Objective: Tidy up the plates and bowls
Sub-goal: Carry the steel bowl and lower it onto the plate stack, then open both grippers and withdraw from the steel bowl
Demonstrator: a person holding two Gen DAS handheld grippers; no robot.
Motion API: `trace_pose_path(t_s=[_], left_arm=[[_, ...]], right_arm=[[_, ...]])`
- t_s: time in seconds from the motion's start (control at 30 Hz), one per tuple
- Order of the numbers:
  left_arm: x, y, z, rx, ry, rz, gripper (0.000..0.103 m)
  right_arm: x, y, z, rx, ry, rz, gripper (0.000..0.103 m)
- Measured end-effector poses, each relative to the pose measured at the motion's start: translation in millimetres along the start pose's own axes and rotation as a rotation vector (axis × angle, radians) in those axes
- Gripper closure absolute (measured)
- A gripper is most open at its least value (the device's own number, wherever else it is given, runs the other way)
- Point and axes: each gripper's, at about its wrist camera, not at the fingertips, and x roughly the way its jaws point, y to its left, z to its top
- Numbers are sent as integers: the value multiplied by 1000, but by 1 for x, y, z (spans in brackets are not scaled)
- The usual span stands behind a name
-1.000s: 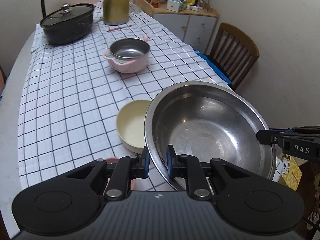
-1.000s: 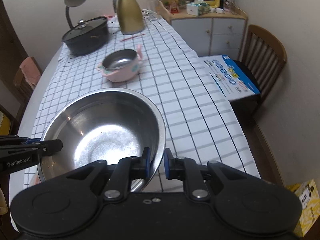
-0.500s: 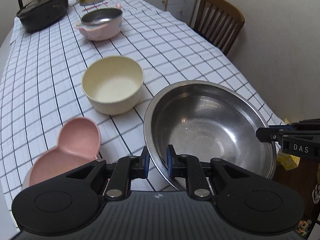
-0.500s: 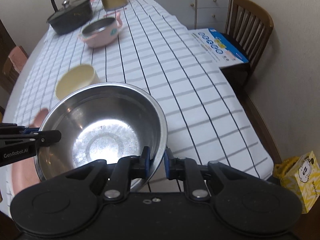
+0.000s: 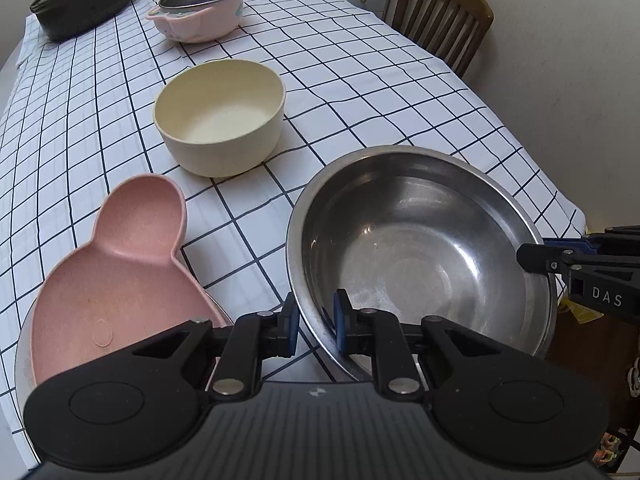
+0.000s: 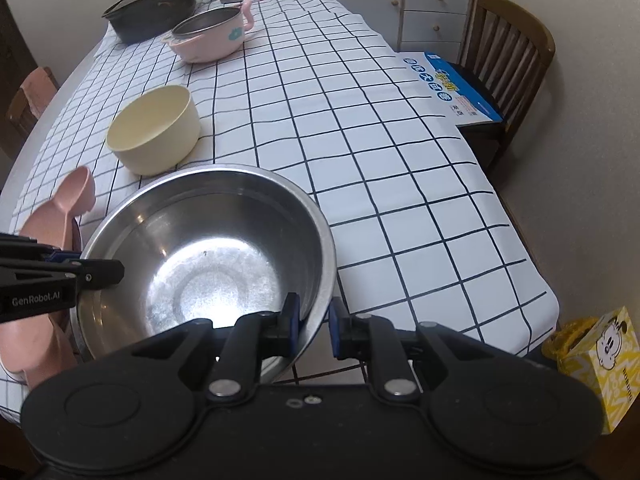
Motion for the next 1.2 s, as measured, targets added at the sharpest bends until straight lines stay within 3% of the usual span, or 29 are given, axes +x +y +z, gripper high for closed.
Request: trace_pose_path(t_s=[0.37,0.83,1.07,1.2], left_arm=[[6,0,0,-1,7,-4,87],[5,2,-4,-3,34,-35,85],[-8,4,-3,2,6,-37,69],[-21,5,0,11,-19,-42,65]], right_arm=[[6,-5,-2,14,-4,4,87],[-6,-4,5,35,2,18,76],[-18,6,12,5,-8,36,65],[-24,12,19,-6,-12,43,63]])
